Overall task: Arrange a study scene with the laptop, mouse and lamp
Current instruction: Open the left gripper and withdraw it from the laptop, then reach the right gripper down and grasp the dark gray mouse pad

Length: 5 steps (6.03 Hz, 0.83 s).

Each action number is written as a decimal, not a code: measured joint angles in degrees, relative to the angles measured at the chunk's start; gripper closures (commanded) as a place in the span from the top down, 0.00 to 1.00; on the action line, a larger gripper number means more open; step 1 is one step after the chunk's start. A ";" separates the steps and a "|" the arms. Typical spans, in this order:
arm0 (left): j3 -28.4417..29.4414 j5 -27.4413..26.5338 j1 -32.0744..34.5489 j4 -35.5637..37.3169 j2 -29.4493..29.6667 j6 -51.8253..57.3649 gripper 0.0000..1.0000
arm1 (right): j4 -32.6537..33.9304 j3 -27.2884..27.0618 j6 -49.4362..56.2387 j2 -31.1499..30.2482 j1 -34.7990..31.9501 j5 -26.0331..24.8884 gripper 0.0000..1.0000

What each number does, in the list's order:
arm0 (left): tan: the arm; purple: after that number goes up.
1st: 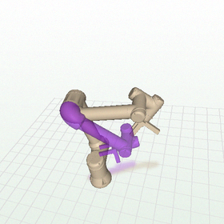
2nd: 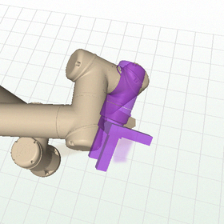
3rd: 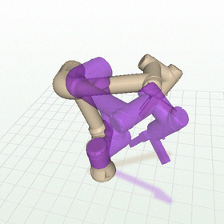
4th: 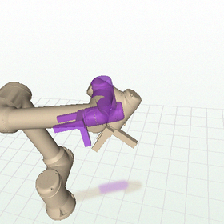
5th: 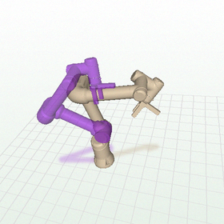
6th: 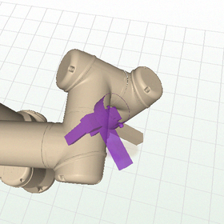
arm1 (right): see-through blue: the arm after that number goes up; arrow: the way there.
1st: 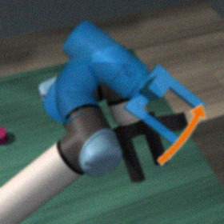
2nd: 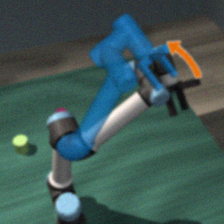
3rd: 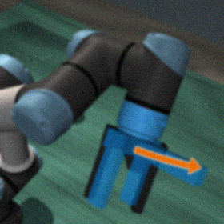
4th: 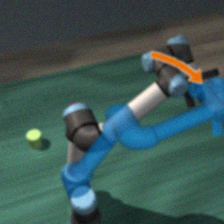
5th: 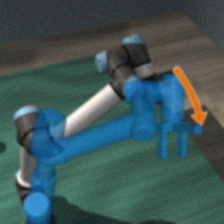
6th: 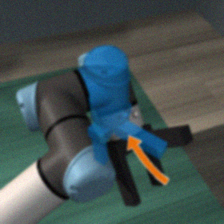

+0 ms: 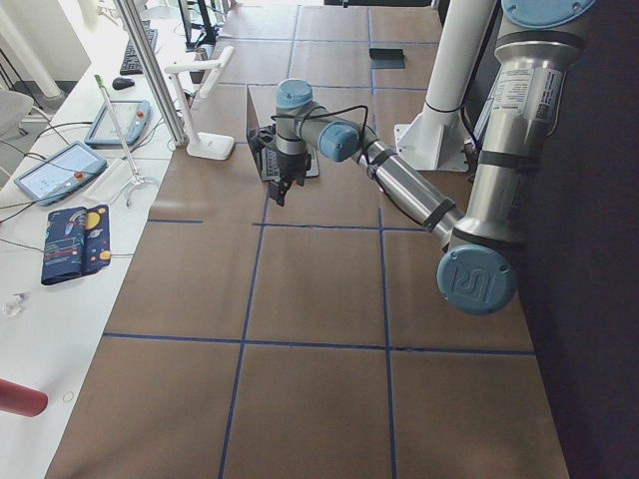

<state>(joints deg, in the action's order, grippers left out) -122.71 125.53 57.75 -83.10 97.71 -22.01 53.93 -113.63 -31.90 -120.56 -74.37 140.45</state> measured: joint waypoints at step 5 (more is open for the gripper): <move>-2.74 0.07 -2.95 0.04 0.03 -4.63 1.00 | -38.25 13.84 -28.76 -4.61 25.00 -16.16 1.00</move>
<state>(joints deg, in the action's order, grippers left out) -125.46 125.61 54.80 -83.06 97.73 -26.64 15.68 -99.78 -60.66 -125.17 -49.37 124.29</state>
